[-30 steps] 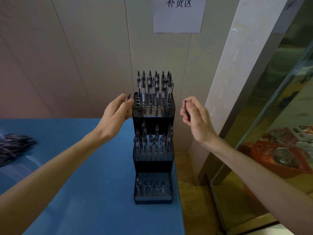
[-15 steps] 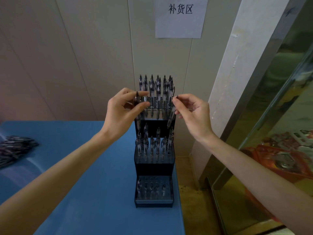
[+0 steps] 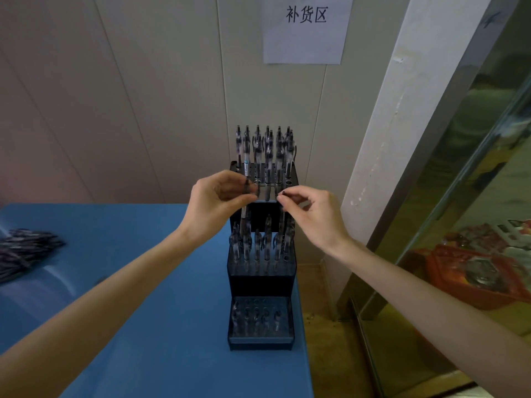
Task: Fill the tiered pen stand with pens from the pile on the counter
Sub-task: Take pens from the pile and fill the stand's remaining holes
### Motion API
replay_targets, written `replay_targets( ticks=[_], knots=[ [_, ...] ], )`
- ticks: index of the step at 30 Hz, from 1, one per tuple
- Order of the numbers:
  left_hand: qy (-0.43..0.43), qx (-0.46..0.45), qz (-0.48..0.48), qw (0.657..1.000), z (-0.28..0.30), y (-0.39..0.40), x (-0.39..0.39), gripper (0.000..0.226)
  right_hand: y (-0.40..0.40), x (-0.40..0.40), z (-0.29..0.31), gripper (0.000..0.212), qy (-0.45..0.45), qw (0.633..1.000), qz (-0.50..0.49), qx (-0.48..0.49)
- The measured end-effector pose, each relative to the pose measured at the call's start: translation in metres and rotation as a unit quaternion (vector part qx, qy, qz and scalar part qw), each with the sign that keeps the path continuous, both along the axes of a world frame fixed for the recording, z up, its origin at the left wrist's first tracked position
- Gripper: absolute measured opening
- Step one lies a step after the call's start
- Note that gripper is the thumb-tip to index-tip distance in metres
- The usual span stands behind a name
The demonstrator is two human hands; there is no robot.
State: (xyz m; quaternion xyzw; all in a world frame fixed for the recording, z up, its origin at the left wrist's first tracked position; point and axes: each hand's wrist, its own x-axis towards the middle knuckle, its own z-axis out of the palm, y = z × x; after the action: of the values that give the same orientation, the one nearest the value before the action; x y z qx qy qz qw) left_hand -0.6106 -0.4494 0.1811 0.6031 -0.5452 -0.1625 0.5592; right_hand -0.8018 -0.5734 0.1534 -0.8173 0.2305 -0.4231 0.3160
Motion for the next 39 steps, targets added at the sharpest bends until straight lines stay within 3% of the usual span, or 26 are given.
replay_targets(
  ticks=[7, 15, 19, 22, 34, 39],
  knots=[
    [-0.015, -0.003, 0.064, 0.998, -0.022, 0.0, -0.003, 0.025, -0.002, -0.001, -0.008, 0.017, 0.043, 0.999, 0.006, -0.012],
    [-0.031, 0.002, 0.074, 0.997, -0.03, -0.001, -0.009, 0.02, -0.004, -0.001, 0.0, 0.02, 0.072, 0.994, -0.022, -0.081],
    [-0.049, -0.007, 0.091, 0.995, -0.031, 0.004, -0.008, 0.022, -0.004, -0.001, -0.001, 0.02, 0.156, 0.981, 0.002, -0.117],
    [-0.059, -0.007, 0.089, 0.994, -0.031, 0.007, -0.006, 0.024, -0.004, 0.001, -0.013, 0.022, 0.203, 0.974, 0.013, -0.099],
    [-0.091, 0.025, 0.043, 0.995, -0.021, 0.007, -0.001, 0.02, -0.007, 0.003, -0.019, 0.021, 0.203, 0.978, 0.024, -0.037],
    [-0.083, 0.085, 0.018, 0.993, -0.023, 0.002, 0.006, 0.017, -0.005, 0.001, -0.019, 0.021, 0.203, 0.979, 0.02, -0.026]
  ],
)
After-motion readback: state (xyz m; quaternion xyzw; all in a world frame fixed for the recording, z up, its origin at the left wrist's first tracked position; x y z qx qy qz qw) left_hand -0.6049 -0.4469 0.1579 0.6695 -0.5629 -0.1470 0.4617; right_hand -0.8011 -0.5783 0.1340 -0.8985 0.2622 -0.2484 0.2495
